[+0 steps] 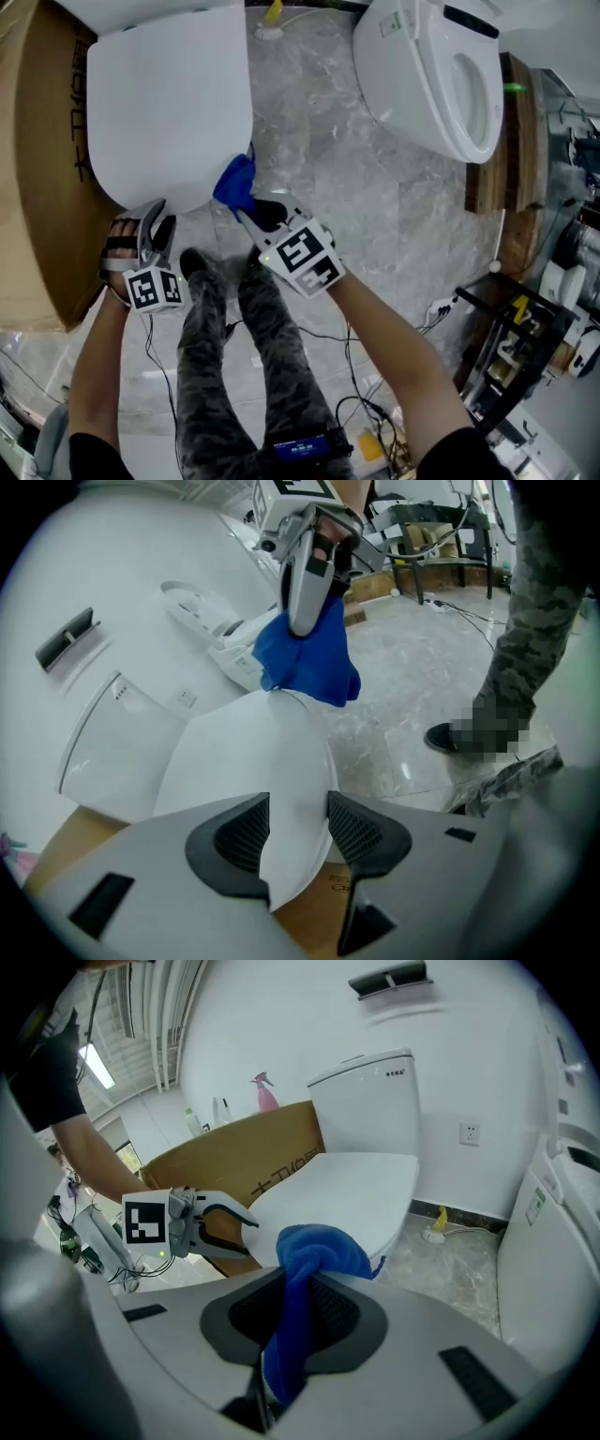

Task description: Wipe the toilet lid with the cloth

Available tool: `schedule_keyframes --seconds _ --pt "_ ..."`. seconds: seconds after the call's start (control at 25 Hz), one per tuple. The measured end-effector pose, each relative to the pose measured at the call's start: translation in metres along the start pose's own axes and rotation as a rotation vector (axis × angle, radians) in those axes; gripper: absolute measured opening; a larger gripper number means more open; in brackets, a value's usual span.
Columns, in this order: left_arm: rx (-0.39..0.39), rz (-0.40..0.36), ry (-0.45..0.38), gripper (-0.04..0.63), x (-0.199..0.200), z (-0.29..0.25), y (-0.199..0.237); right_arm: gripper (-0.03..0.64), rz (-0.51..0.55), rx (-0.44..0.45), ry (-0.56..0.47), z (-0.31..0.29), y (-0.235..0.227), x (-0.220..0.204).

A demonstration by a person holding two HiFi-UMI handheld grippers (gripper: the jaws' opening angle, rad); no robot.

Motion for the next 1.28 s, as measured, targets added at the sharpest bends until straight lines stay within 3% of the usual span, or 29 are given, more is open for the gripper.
schedule_keyframes --seconds 0.48,0.84,1.0,1.16,1.28 --pt "0.068 0.050 -0.094 0.210 0.028 0.073 0.046 0.058 0.038 0.019 -0.027 0.020 0.011 0.019" --pt "0.146 0.086 -0.161 0.212 0.059 0.135 0.111 0.057 0.068 -0.018 -0.195 0.038 0.003 0.098" --pt "0.237 0.124 -0.207 0.177 0.075 0.159 0.148 0.057 0.067 -0.064 -0.286 0.058 -0.006 0.140" --pt "0.352 0.107 -0.231 0.086 0.094 0.172 0.185 0.057 0.098 -0.115 -0.316 0.067 -0.022 0.185" --pt "0.422 0.097 -0.233 0.064 0.106 0.177 0.213 0.057 0.115 -0.154 -0.347 0.071 -0.035 0.212"
Point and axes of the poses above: the fingertips, and each gripper's own axes: z backward along the fingers, y to its left, x out of its top, the point moved 10 cm from there along z, backward along the fingers, and after that the axes turned 8 degrees about z, right-handed, at the moved point
